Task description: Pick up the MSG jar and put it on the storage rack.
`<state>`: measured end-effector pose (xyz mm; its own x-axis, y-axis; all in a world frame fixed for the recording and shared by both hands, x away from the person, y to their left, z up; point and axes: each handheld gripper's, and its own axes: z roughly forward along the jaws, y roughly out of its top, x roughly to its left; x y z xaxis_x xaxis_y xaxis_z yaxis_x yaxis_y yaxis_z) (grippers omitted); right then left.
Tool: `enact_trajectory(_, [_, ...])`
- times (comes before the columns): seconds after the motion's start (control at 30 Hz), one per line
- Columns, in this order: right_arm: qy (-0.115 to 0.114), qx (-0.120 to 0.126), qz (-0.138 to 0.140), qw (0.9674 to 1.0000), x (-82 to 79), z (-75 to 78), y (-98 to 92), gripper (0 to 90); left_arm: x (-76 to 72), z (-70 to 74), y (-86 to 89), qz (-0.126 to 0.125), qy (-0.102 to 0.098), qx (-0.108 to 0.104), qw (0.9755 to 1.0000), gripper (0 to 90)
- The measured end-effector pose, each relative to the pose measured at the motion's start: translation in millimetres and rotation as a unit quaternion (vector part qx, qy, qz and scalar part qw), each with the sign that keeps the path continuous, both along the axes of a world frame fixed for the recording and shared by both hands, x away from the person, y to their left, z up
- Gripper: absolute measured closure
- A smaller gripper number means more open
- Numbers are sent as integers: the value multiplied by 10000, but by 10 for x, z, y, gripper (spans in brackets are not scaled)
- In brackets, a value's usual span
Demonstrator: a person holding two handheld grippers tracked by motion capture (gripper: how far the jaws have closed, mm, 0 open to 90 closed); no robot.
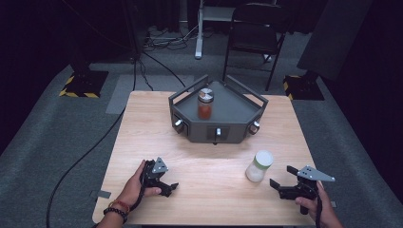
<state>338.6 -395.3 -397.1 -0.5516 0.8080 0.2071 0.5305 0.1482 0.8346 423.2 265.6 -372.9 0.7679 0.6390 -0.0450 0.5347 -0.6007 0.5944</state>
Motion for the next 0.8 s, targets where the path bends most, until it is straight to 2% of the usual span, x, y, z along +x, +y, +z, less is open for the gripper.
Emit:
enact_trajectory(0.1, [-31, 94, 79, 9999, 5, 6, 24, 16, -2, 0, -1, 5, -1, 1, 10000, 2])
enact_trajectory(0.33, [-99, 78, 252, 9996, 60, 1, 172, 16, -2, 0, -1, 5, -1, 0, 10000, 2])
enact_trajectory(0.4, [-125, 12, 253, 9996, 73, 5, 219, 16, -2, 0, -1, 5, -2, 3, 10000, 2])
enact_trajectory(0.57, [-140, 49, 152, 9998, 99, -18, 285, 21, -3, 0, -1, 6, -3, 2, 10000, 2])
enact_trajectory(0.8, [-245, 60, 145, 9996, 105, -27, 351, 25, -2, -1, -1, 6, 1, -2, 10000, 2])
